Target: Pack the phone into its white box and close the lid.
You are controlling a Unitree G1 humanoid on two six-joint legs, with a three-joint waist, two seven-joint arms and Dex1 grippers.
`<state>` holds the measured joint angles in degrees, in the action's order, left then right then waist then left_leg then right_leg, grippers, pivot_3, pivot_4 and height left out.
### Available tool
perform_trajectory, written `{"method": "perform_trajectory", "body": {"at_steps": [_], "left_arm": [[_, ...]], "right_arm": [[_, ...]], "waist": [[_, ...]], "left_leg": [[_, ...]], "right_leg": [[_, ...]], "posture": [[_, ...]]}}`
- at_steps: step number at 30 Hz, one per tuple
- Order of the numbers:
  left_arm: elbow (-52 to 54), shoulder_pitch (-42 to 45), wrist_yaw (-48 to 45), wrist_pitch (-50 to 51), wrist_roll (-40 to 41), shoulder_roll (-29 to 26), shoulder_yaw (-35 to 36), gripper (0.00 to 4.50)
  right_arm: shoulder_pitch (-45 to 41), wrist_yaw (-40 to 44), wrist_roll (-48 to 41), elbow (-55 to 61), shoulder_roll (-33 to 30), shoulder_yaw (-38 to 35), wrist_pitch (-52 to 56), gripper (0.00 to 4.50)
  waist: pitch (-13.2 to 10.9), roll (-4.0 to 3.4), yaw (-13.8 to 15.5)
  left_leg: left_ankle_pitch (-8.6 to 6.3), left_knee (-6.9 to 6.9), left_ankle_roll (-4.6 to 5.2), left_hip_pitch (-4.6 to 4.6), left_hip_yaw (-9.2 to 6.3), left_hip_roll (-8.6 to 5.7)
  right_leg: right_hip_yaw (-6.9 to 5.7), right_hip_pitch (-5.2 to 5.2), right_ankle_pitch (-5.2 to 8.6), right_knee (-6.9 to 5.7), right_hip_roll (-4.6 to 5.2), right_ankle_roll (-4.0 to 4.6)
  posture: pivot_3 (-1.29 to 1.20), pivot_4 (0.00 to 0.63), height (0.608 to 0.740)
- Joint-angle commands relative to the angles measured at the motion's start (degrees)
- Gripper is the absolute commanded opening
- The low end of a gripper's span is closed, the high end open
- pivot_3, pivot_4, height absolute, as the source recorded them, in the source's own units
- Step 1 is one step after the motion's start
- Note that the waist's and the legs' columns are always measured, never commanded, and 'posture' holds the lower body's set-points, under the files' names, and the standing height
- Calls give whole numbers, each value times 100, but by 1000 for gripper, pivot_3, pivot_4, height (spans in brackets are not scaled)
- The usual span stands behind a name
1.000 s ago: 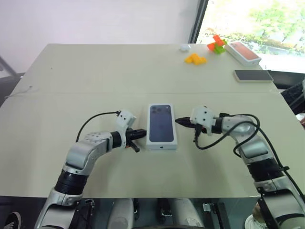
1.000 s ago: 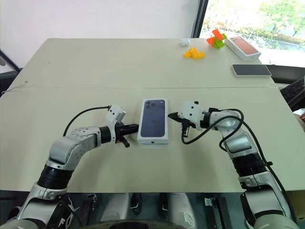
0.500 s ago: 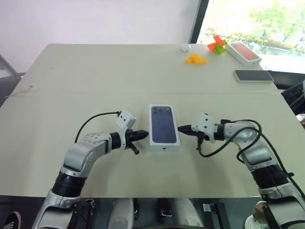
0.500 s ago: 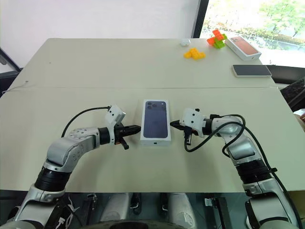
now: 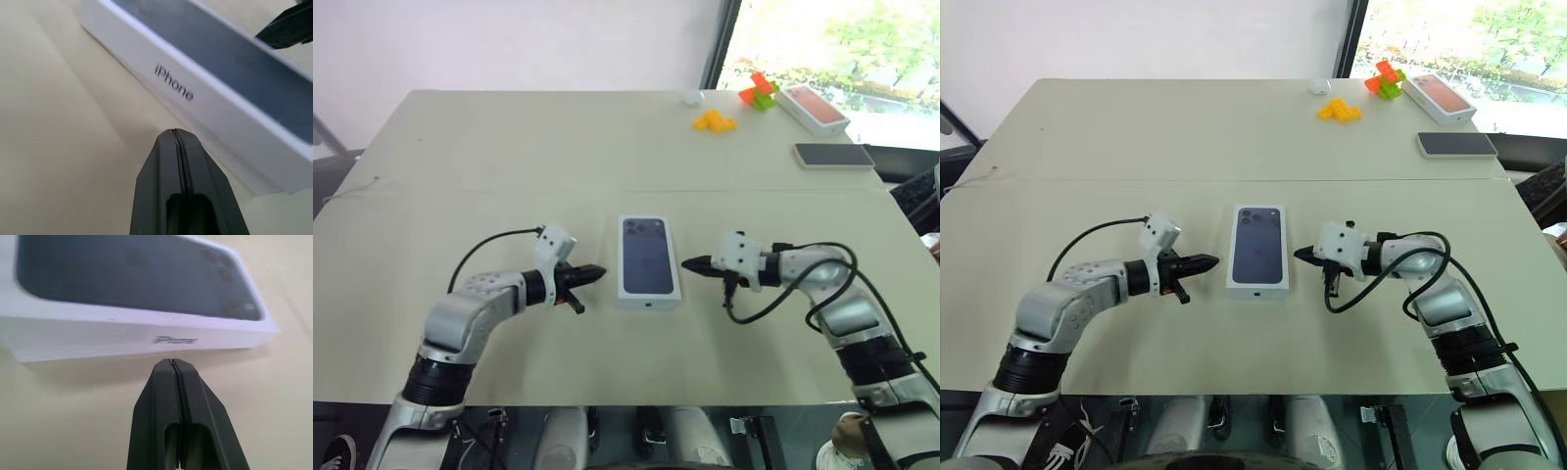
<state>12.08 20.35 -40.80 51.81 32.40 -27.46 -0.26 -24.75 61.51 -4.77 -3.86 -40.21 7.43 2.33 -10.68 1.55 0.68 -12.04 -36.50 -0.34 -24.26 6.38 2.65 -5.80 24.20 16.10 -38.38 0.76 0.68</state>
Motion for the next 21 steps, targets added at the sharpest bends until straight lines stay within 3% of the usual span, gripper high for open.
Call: {"method": "perform_trajectory", "body": {"at_steps": [1,3,7,14,21], "left_arm": [[233,232,-33,169,444,82,299,0],[187,437,110,236,615,330,357,0],[224,344,288,237,581,887,-187,0],[194,-85,189,-60,26,523,-753,0],[60,-196,154,-247,-48,277,-681,0]], "right_arm": [[-184,17,-184,81,-76,-231,11,27],[-221,-4,-319,249,23,-257,136,27],[58,-212,-758,849,459,-208,627,27],[756,-332,-260,1076,436,170,367,27],[746,-420,-17,978,437,281,139,27]], "waist": [[0,0,2],[1,1,12],[1,1,0],[2,-1,-4],[9,-4,-7]], "left_leg": [[0,-1,0,0,0,0],[0,-2,0,0,-1,-1],[0,-12,1,1,-1,0],[-2,-22,3,3,-3,2],[-5,-24,6,20,-3,4]], "right_leg": [[0,-1,0,0,0,0],[0,-4,0,0,0,0],[0,-8,-1,-3,0,1],[0,-9,2,-15,0,-1],[0,-23,12,-15,-1,-17]], "posture": [[0,150,737],[0,150,737],[0,150,737],[0,150,737],[0,150,737]]}}
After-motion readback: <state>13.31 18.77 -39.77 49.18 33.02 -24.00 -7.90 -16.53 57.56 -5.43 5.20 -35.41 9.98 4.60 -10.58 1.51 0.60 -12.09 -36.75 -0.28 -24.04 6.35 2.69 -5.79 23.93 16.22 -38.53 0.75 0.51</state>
